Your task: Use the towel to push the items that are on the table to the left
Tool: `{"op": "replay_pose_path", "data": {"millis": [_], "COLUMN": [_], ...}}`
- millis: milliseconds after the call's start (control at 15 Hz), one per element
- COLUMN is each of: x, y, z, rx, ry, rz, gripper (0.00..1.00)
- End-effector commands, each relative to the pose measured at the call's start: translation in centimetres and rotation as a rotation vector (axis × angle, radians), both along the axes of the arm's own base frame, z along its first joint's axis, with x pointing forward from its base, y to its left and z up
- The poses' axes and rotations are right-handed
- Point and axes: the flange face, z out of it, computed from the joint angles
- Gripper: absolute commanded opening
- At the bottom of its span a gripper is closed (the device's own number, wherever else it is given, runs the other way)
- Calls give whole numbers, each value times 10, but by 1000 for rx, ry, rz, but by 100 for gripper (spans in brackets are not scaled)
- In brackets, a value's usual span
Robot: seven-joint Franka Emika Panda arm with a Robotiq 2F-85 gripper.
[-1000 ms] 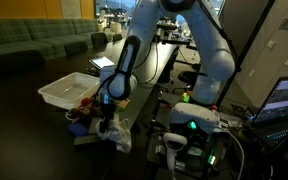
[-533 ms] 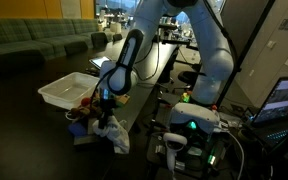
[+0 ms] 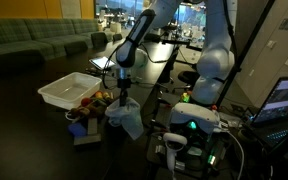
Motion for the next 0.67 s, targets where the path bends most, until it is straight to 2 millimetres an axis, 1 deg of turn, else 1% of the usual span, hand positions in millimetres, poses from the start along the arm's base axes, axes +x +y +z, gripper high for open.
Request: {"op": "replay_pose_path", "data": {"millis": [0, 67, 200, 333, 467, 600], "x": [-26, -32, -44, -52, -54, -48], "y": [-53, -71, -106, -137, -168, -195], "z": [44, 54, 69, 86, 91, 90], "rx": [61, 88, 120, 119, 73, 4], "ry": [27, 45, 89, 103, 99, 61], "rz": [24, 27, 27, 0, -60, -132], "gripper": [0, 0, 0, 0, 0, 0]}}
